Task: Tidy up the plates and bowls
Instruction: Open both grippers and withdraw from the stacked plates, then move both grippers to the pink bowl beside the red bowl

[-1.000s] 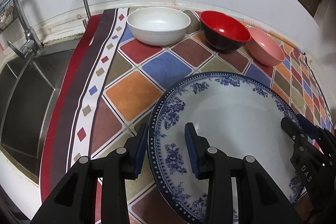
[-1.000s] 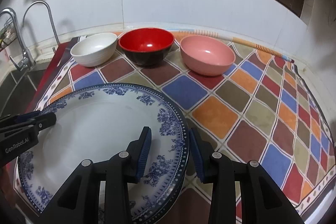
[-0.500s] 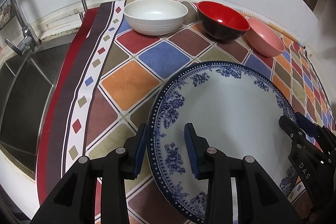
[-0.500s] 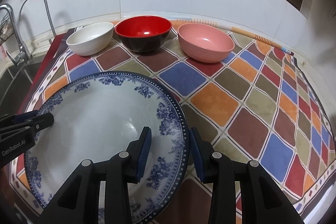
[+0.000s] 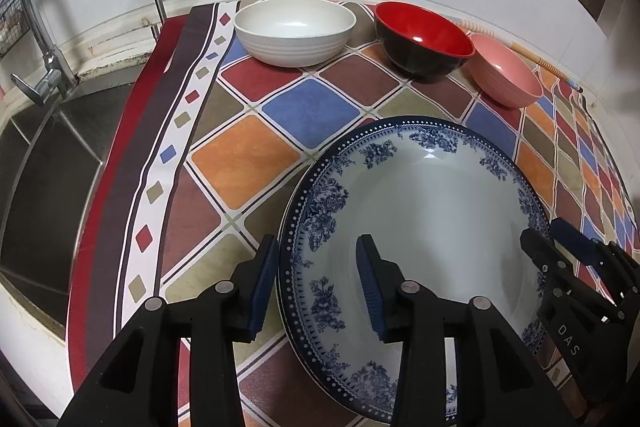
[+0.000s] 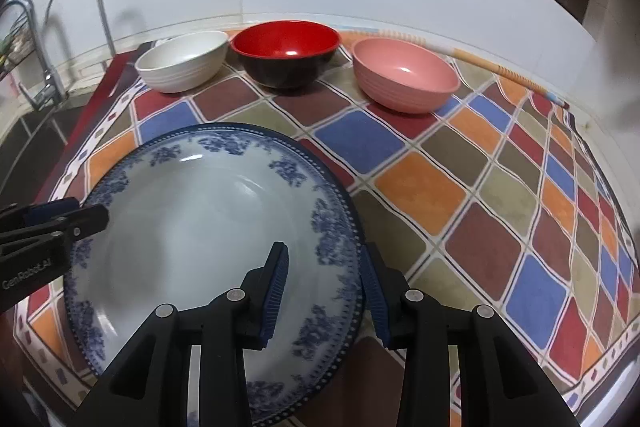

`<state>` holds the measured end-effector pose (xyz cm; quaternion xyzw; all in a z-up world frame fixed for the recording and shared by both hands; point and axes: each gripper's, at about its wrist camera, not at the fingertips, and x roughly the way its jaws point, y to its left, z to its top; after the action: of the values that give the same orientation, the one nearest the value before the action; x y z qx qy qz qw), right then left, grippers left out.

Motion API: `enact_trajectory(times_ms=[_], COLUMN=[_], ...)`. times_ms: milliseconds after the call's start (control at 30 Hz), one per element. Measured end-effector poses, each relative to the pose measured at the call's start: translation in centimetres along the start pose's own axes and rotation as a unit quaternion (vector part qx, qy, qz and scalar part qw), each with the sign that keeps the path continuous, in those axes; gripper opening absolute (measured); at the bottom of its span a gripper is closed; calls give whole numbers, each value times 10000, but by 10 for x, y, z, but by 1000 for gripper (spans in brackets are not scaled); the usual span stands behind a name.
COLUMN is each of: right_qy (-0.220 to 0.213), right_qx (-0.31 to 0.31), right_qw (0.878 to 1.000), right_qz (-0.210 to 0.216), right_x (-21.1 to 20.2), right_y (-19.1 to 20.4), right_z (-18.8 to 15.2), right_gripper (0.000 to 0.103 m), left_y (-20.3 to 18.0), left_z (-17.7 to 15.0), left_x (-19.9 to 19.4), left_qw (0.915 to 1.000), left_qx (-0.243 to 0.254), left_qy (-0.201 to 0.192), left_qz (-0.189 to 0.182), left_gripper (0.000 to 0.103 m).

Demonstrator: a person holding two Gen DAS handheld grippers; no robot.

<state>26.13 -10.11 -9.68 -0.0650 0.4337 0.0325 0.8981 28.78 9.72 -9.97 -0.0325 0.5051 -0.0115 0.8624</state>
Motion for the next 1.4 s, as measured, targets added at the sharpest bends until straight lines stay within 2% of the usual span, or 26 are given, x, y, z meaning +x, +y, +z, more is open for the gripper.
enact_trajectory(times_ms=[100,233,567,733,1133,1400], right_qy=[74,113,23,-113,-420,-640], right_qx=[16,115,265,342,536,647], right_qw=[9999,9998,9996,9993,9976,9959], right_qz=[68,93,120,120,87,28], right_x=[2,1,-9,-18,-35,-36], right_y=[0,-5,-22,-34,-75,-111], right_z=[1,2,7,13,30,46], right_gripper=[40,48,48,53,53,53], left_y=[-2,-5,-24,-38,-85,-120], left_z=[0,1,11,20,46,71], left_x=[-1,-5,-22,-31,-45,-41], left_qw=[10000,9999,9993,9985,9947,9922], left_qx=[11,54,122,188,348,463], left_qy=[-21,-85,-347,-512,-861,-1053], left_qz=[37,62,1,-110,-434,-475], left_gripper=[45,50,62,61,61,61])
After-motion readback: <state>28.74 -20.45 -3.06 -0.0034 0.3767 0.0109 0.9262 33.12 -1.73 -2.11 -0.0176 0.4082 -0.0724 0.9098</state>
